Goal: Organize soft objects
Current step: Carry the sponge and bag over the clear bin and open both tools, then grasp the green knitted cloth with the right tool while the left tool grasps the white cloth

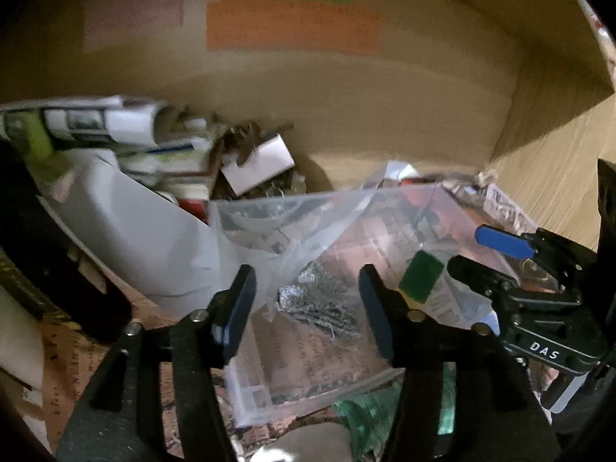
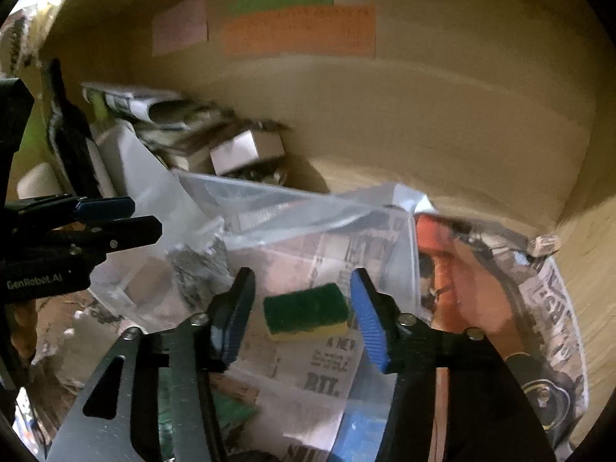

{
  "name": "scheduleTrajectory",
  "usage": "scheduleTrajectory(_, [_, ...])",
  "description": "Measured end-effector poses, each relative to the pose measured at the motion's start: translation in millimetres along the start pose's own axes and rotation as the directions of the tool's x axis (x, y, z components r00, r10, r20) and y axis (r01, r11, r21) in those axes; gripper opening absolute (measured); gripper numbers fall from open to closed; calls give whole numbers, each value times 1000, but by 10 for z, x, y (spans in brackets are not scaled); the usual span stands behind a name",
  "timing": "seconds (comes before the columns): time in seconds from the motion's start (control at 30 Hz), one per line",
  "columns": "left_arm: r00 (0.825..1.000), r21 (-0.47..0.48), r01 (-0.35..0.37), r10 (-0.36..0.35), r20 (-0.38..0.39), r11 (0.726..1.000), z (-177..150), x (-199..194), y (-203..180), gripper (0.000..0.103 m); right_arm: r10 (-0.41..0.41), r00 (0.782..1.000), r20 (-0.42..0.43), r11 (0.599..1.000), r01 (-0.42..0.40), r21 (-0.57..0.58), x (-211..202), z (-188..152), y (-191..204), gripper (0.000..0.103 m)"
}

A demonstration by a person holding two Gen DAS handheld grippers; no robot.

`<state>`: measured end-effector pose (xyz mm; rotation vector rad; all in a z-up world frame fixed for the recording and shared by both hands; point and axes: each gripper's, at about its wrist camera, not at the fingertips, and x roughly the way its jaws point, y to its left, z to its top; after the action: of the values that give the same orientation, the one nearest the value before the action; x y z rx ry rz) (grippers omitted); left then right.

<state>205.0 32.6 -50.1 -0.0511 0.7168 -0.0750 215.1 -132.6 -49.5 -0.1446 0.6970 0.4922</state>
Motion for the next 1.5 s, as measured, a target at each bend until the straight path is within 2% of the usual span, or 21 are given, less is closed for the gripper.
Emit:
scheduleTrajectory(0.23, [996, -8, -24, 24, 88, 1000, -35, -484, 74, 75, 7, 995, 97, 1000, -5, -27, -425, 6, 121, 63])
scheduleTrajectory(0.3, [994, -9, -30, 31, 105, 1000, -81, -602, 101, 79, 11, 993, 118, 999, -7, -34, -532, -16, 169, 69])
scheduleTrajectory(0.47, [991, 12, -57, 56, 122, 998, -261, -773, 106, 84, 37, 990, 138, 999, -33, -29, -692, -136, 262, 71])
scheduleTrajectory(0.73, [996, 40, -62, 59, 74, 997, -613, -748, 86, 85, 100, 994, 50, 995, -101, 15, -592, -460, 401, 71])
scheduleTrajectory(1.13, [998, -5, -8, 8, -68, 1000, -1107, -422, 118, 85, 137, 988, -77, 991, -137, 2, -237, -676, 526, 70])
scheduleTrajectory(1.2, [997, -10, -2, 1, -80, 1000, -1151, -373, 126, 85, 145, 984, -99, 989, -146, 0, -168, -697, 531, 63])
scheduleTrajectory(1.27, [996, -17, 8, -9, -91, 1000, -1166, -317, 140, 80, 151, 981, -118, 988, -152, -6, -115, -713, 540, 53])
scheduleTrajectory(1.33, [994, -18, 18, -20, -104, 1000, -1195, -276, 136, 69, 149, 981, -122, 989, -151, -8, -106, -721, 541, 47])
scheduleTrajectory(1.47, [992, -28, 47, -50, -116, 999, -1224, -233, 141, 57, 149, 982, -117, 988, -152, -16, -96, -722, 531, 33])
scheduleTrajectory(1.5, [992, -26, 54, -57, -114, 998, -1233, -243, 135, 50, 145, 983, -114, 989, -149, -23, -96, -725, 537, 32])
